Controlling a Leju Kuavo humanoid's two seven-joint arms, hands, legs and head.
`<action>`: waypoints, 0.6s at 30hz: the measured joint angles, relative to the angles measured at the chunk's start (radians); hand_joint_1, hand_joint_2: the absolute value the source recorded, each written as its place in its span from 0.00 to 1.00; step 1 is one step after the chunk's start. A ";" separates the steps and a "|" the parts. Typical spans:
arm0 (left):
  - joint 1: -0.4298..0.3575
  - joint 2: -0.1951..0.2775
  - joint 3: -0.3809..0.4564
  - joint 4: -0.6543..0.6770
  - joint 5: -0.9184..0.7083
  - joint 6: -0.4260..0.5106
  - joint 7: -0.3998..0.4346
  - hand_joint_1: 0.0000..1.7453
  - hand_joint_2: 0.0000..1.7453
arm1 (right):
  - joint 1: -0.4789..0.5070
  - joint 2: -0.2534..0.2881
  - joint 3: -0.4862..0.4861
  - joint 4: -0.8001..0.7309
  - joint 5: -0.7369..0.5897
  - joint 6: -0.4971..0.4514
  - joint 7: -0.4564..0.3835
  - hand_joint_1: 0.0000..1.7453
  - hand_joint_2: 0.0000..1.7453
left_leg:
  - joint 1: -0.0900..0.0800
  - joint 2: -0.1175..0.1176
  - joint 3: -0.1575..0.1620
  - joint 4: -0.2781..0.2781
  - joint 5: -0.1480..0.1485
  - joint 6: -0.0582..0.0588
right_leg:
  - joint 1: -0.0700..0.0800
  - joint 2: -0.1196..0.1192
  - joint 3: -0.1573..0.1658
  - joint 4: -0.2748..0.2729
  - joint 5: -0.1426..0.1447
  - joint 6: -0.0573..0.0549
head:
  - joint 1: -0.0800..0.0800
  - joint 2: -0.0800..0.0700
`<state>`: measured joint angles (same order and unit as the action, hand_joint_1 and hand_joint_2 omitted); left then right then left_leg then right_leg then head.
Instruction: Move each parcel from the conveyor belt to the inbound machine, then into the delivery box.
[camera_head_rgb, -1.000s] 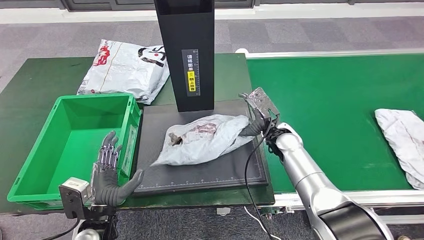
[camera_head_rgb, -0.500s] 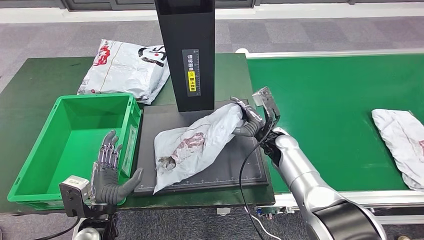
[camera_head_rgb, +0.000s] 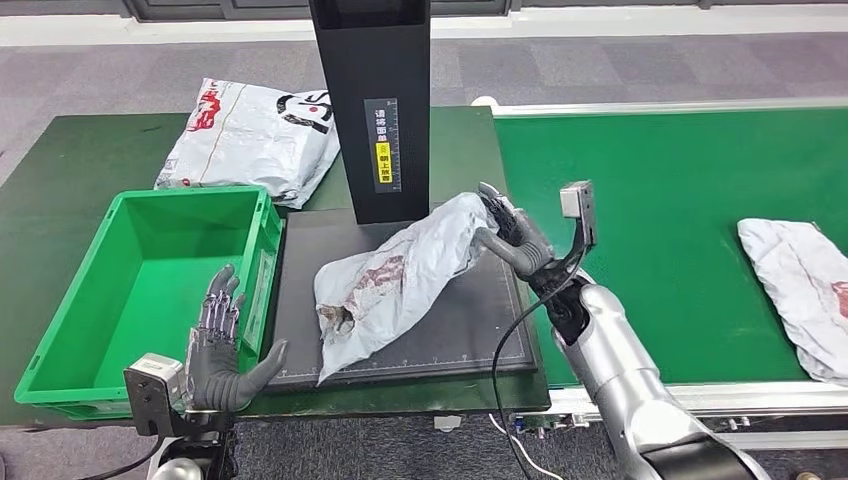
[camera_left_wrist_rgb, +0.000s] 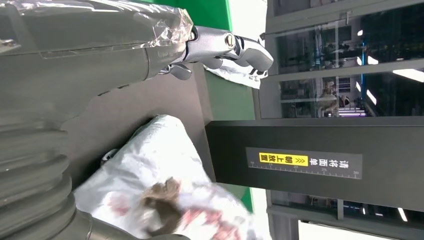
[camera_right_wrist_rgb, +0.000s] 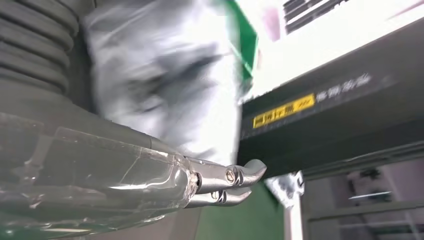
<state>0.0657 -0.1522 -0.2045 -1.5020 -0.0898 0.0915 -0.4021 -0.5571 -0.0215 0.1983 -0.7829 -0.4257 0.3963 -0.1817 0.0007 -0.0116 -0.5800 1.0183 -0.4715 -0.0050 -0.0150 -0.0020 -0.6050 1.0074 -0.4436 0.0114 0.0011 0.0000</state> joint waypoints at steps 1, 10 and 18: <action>0.001 0.000 0.000 0.000 0.000 0.002 0.000 0.00 1.00 | 0.023 -0.002 -0.002 -0.040 -0.011 0.000 0.009 0.00 0.00 | 0.000 0.000 0.000 0.000 0.000 0.000 | 0.000 0.000 0.000 0.000 0.000 0.000 | 0.000 0.000; 0.004 -0.001 0.000 0.000 -0.002 0.007 0.000 0.00 1.00 | 0.118 -0.013 -0.012 -0.224 -0.025 -0.028 0.017 0.00 0.00 | 0.000 0.002 0.001 0.000 0.000 0.000 | 0.000 0.001 0.000 0.000 0.000 0.000 | 0.000 0.000; 0.029 -0.018 0.002 -0.018 -0.035 0.013 0.014 0.00 1.00 | 0.246 -0.006 -0.099 -0.416 -0.043 -0.102 0.043 0.00 0.00 | 0.000 0.001 0.000 0.000 -0.001 0.000 | 0.000 0.001 0.000 0.000 0.000 0.000 | 0.000 0.000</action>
<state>0.0947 -0.1701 -0.2029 -1.5201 -0.1249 0.1041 -0.3880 -0.3113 -0.0276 0.0997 -1.1990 -0.4690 0.2942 -0.1388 0.0005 -0.0104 -0.5802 1.0182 -0.4721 -0.0049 -0.0153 -0.0013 -0.6050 1.0073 -0.4439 0.0117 0.0011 0.0000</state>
